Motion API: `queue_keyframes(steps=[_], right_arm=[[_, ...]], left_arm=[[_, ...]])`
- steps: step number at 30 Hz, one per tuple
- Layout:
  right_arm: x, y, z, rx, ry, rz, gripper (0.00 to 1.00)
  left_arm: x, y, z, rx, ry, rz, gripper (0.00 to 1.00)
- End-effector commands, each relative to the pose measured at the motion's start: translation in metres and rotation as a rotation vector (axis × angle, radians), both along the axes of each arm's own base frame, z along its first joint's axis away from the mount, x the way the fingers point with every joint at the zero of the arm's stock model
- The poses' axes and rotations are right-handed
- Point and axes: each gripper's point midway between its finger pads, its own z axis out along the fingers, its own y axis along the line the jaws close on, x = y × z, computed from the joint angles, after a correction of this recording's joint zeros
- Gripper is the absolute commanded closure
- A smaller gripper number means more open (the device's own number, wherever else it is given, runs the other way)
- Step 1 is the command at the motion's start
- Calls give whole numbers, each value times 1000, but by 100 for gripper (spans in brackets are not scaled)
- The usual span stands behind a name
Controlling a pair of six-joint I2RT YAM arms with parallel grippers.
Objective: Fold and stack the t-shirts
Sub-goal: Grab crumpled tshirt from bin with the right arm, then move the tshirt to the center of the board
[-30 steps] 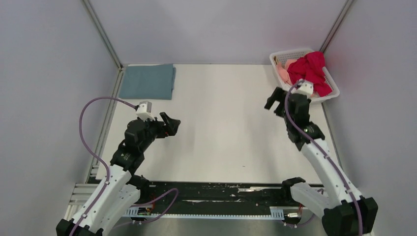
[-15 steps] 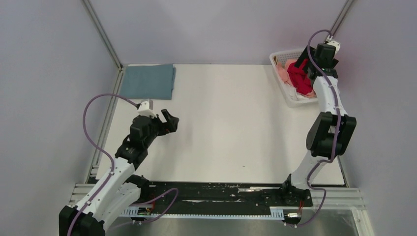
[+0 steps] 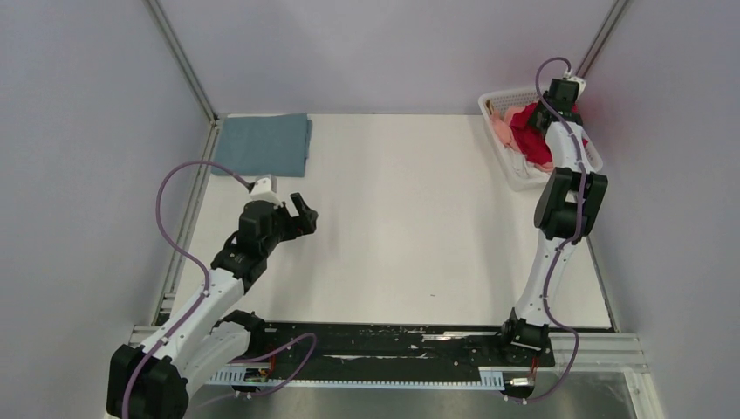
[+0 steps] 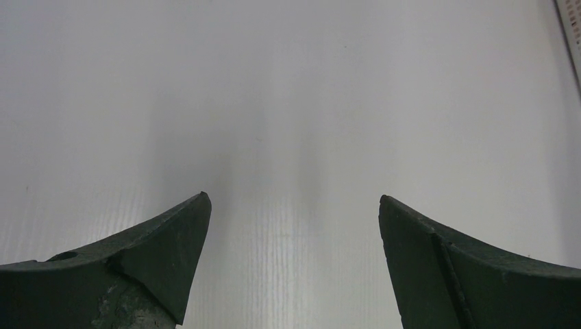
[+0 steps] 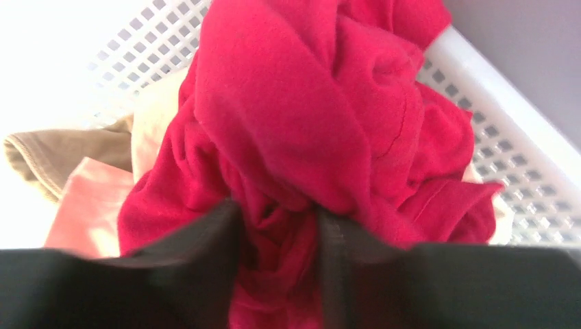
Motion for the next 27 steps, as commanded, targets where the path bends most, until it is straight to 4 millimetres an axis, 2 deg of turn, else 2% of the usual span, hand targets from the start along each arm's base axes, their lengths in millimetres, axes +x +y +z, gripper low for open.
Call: queue_keyframes(steps=[1,3,7,10,12,19,23,24,27], right_arm=[[20,-8,35,-8,-108,-21,75],[23,-9,65,-27,-166,-17,90],[17,-2,154,-78,-318,34,95],[-4,6,228,-118,-439,57,100],[-22,22,271,-113,-517,112,100],[-98,148,385,-50,-759,524,100],[-138,235,419,-34,-837,746,100],[-149,261,425,-28,-854,810,100],[-181,320,438,0,-898,953,100]], left_arm=[[11,1,26,-3,-66,18,0],[10,0,28,-3,-69,12,0],[7,0,29,-16,-74,12,0],[3,-1,29,-34,-75,4,0],[0,-1,30,-45,-81,-1,0],[-16,2,45,-91,-143,3,0],[-26,6,51,-120,-174,16,0],[-28,8,49,-120,-172,21,0],[-35,14,52,-134,-177,49,0]])
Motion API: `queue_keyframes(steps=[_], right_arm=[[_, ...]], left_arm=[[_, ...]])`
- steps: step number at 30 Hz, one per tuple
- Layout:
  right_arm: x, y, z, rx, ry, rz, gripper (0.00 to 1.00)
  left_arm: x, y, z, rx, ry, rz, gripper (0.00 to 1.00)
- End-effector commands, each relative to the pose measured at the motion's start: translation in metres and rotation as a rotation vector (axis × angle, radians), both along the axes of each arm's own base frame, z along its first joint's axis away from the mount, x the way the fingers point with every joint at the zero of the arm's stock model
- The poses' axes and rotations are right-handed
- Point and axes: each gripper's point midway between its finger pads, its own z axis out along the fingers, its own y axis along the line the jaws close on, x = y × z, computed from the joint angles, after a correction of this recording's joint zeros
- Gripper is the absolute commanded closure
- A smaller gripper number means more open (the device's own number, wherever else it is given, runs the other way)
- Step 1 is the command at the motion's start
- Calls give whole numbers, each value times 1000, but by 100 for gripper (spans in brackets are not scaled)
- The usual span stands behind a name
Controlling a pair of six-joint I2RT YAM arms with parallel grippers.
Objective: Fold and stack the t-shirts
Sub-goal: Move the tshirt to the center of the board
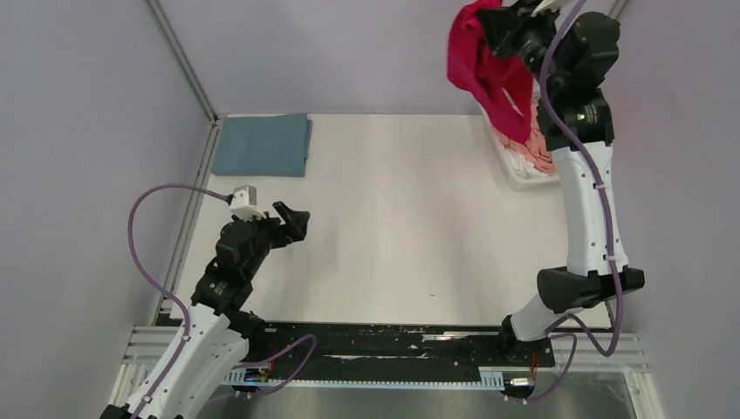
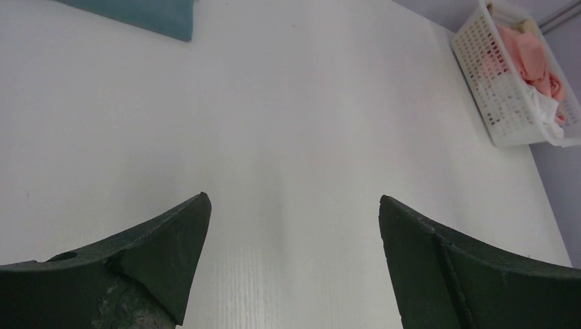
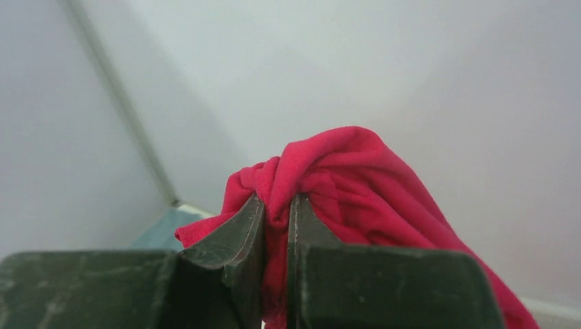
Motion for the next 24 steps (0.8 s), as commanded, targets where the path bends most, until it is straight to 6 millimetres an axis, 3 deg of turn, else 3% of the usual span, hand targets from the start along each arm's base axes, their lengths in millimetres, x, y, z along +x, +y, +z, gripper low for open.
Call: queue_keyframes(steps=[1,4,7,10,12,14,15,16,17,18,21,22,24], right_arm=[[-40,91,13,-55,-73,273,100],[-71,145,7,-69,-75,448,100],[-95,183,-9,-82,-52,563,100],[-100,189,-37,-87,9,571,100],[-92,174,-65,-53,96,481,100],[-84,154,-113,-18,224,370,99],[-81,143,-148,-4,306,312,96],[-78,132,-200,-4,419,255,94],[-77,119,-223,16,472,204,93],[-76,105,-273,10,579,147,90],[-70,44,-368,48,824,-72,82],[-67,24,-389,52,880,-143,72],[-63,-12,-413,30,951,-300,26]], left_arm=[[-8,10,2,-34,0,56,0],[-14,16,3,-43,9,86,0],[-19,22,4,-56,18,119,0],[-23,27,1,-52,41,139,0],[-25,28,-2,-59,52,148,0],[-27,28,-2,-72,58,151,0],[-28,27,-2,-76,57,146,0],[-28,25,-1,-77,55,135,0],[-29,25,0,-80,53,130,0],[-30,24,0,-83,53,123,0],[-29,22,-4,-86,60,117,0],[-28,21,-7,-88,68,117,0],[-25,18,-14,-90,93,111,0]])
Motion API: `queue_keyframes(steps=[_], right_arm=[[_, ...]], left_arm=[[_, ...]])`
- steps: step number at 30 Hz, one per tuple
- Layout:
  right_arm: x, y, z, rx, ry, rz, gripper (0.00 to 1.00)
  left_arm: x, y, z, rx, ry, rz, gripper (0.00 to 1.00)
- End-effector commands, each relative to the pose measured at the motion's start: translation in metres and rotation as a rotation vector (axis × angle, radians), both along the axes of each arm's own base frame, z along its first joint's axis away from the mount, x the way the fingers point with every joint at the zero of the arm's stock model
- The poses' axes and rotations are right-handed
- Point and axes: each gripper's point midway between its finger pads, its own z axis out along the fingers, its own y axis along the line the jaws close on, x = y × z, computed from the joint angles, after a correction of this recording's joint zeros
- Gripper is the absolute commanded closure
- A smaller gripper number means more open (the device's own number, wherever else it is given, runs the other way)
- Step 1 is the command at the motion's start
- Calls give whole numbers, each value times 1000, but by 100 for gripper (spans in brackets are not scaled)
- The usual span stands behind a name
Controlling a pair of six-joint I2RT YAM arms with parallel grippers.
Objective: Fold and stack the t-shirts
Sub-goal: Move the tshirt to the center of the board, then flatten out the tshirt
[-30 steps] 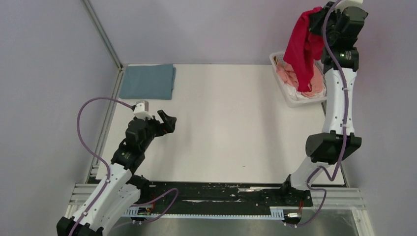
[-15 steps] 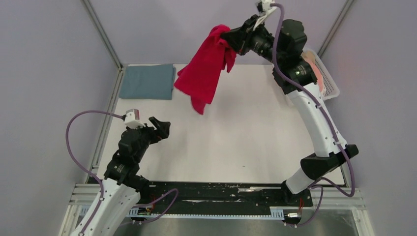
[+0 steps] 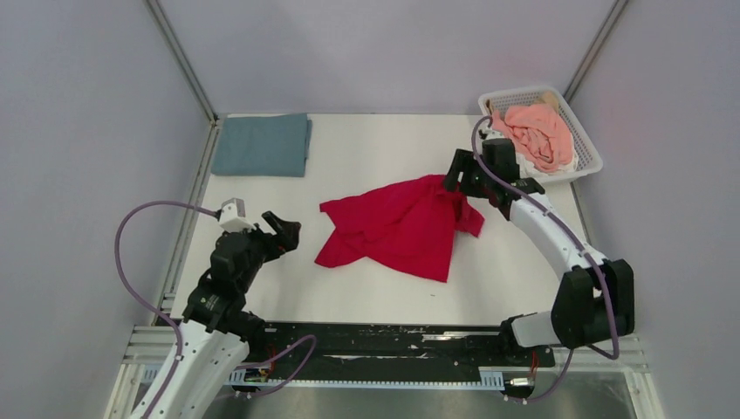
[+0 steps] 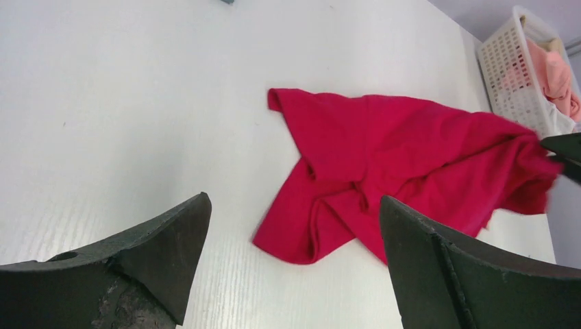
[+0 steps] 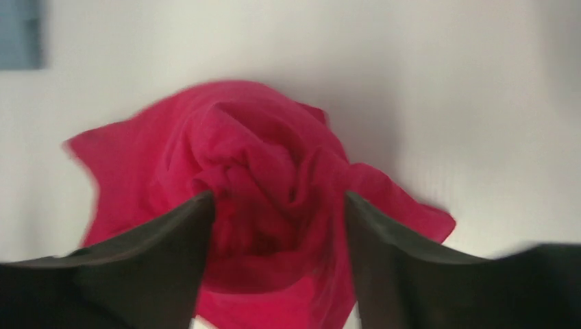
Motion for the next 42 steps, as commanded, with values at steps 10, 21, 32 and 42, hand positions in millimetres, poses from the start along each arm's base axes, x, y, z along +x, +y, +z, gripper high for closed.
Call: queue_keyframes(steps=[10,21,32,42], right_arm=[[-35,-100,-18,-100,98,-470,0],[-111,-86,-83,-111,244,-304,0],[-112,-89,-95,-155,277,-289,0],[-113,-86,-98,-152,281,-267,0]], left_arm=[[28,-37,-60,-5,256,-111,0],[41,-75,-123,-9,595,-253,12],[23,-83,-168,-34,807,-259,41],[-4,-80,-184,104,980,-240,52]])
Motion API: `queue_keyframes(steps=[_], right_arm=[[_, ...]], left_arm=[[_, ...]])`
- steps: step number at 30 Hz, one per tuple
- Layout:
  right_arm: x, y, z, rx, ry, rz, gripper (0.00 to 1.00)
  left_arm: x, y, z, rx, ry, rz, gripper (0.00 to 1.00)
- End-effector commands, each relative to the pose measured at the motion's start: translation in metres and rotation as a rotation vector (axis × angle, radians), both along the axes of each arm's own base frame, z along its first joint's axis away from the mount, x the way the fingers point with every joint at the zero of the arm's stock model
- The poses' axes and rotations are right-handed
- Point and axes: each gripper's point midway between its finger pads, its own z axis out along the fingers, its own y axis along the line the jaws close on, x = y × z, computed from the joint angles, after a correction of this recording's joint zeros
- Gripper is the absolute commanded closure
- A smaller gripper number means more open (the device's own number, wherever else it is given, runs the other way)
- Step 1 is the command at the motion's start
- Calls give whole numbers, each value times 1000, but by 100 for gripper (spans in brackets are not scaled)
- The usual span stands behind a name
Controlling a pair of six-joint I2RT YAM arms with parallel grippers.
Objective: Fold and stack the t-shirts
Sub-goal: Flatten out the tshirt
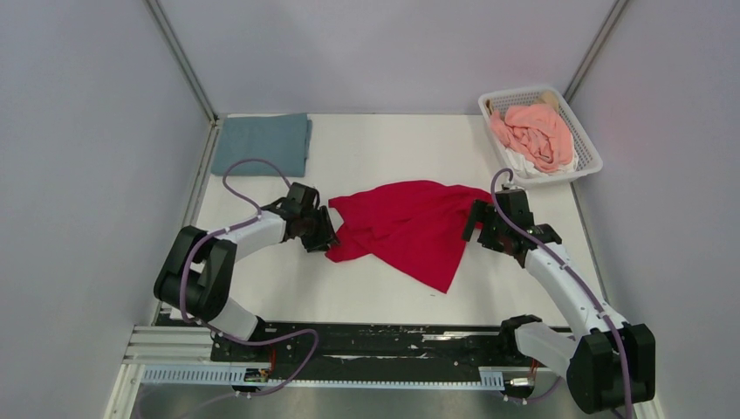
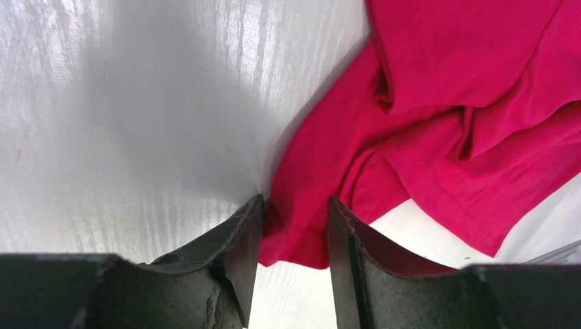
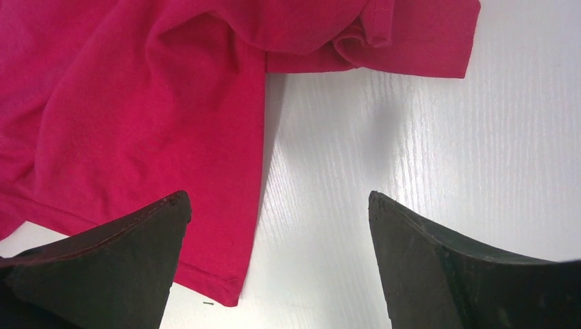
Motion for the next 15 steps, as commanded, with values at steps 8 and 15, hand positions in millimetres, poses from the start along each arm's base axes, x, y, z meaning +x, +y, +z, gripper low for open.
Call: queue_keyframes(steps=[8,15], right_arm=[[6,8,5,23,-47,48,0],[-2,38,12,23,-78,179,0]], left_arm=[[-64,31,-42,271,269,-6,61],[-60,29,-43,261,235,3,100]])
